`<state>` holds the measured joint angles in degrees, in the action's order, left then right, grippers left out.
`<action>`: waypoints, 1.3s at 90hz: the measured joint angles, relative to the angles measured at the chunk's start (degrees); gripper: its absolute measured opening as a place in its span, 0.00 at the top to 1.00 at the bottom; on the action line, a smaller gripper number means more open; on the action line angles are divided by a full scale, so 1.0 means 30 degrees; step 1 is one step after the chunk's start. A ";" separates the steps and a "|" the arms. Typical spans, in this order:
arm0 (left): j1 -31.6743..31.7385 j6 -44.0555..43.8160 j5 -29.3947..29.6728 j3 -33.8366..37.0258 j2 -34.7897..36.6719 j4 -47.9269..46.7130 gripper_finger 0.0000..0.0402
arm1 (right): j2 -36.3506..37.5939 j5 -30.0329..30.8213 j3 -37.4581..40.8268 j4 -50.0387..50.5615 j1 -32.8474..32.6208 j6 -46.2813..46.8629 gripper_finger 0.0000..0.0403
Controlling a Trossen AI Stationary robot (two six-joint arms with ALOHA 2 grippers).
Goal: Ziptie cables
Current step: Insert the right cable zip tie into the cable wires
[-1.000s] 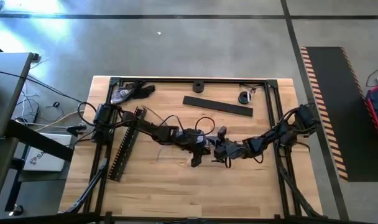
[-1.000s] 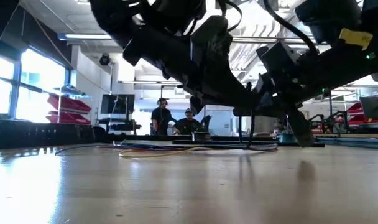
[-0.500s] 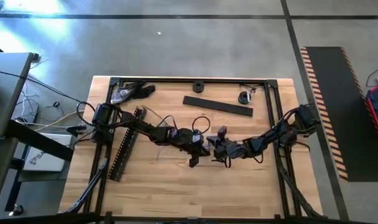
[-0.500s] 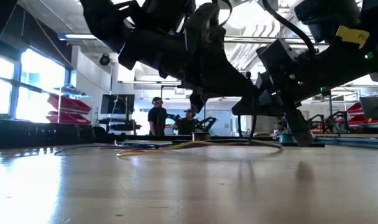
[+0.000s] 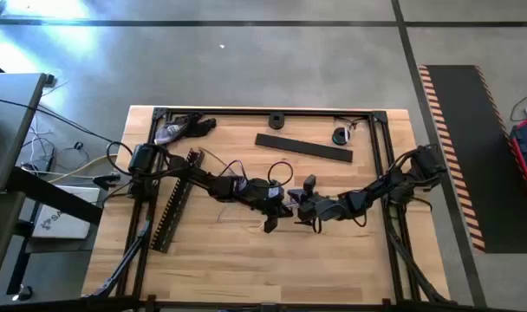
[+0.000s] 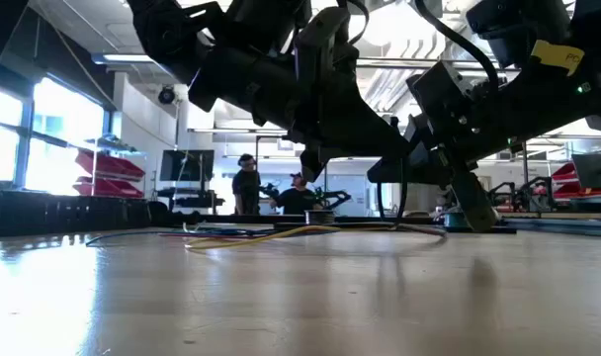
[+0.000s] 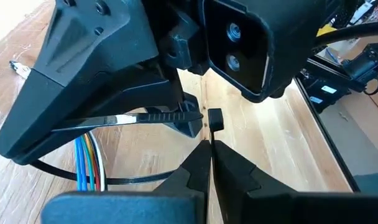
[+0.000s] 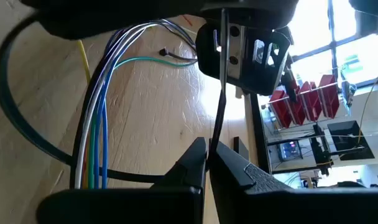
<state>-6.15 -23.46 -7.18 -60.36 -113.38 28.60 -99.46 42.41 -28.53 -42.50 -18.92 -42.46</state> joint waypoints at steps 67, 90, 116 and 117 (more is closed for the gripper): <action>0.0407 -0.0979 0.0202 0.0000 -0.0036 -0.0903 1.00 | -0.0007 0.0928 -0.0559 -0.0152 -0.0997 -0.2732 1.00; 0.0759 -0.1082 -0.0452 0.0082 -0.0036 -0.0651 1.00 | -0.0007 0.1026 -0.0554 -0.0210 -0.1615 -0.3038 1.00; 0.1041 -0.2454 -0.0447 0.2307 -0.0041 0.2701 1.00 | -0.0007 0.0979 -0.0559 -0.0268 -0.2382 -0.3534 1.00; 0.1039 -0.2465 -0.0447 0.2354 -0.0044 0.2864 1.00 | -0.0007 0.0947 -0.0560 -0.0268 -0.2381 -0.3532 1.00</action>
<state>-3.03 -30.85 -8.52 -53.29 -113.51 37.19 -99.48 45.25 -30.22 -43.31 -26.06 -53.05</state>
